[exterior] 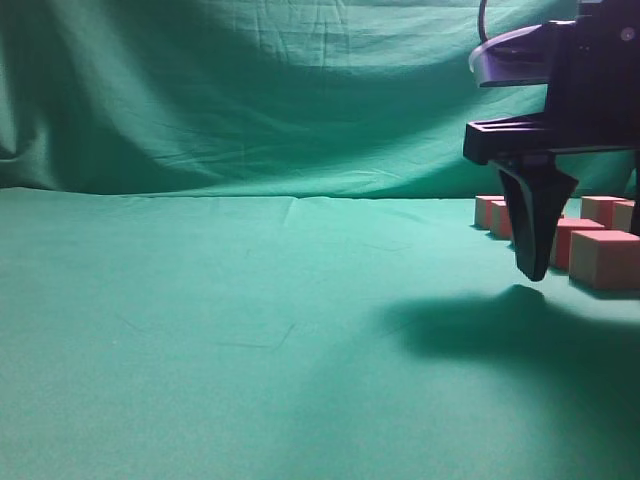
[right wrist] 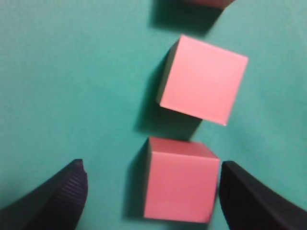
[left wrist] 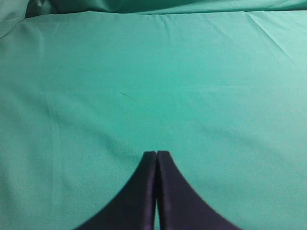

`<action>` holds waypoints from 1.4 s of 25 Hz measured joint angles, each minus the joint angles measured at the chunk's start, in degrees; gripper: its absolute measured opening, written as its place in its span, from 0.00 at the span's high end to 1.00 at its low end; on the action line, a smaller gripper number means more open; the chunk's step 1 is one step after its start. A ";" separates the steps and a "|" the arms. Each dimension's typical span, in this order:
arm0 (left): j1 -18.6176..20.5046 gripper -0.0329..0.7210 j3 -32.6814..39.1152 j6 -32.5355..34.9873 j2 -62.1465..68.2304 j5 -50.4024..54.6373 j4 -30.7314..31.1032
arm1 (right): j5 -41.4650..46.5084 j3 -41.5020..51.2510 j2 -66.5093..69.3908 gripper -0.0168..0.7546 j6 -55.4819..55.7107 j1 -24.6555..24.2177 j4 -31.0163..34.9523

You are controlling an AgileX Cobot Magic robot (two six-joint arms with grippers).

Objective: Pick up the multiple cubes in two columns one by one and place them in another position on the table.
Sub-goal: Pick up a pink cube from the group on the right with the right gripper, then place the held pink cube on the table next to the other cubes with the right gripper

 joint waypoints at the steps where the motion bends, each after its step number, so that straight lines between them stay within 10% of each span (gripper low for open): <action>1: 0.00 0.96 0.00 0.00 0.00 0.00 0.00 | -0.27 -0.14 0.00 0.30 0.00 0.00 0.00; 5: 0.00 0.96 0.00 0.00 0.00 0.00 0.00 | -0.52 -0.13 0.59 0.30 0.00 0.00 -0.35; 10: 0.00 0.96 0.00 0.00 0.00 0.00 0.00 | -0.30 -0.34 1.60 0.64 0.00 0.00 -1.97; 19: 0.00 0.96 0.00 0.00 0.00 0.00 0.00 | 6.22 -2.10 -0.41 0.64 -0.94 -0.02 -1.21; 35: 0.00 0.96 0.00 0.00 0.00 0.00 0.00 | 21.47 -21.98 -6.92 0.64 -38.22 -0.02 17.69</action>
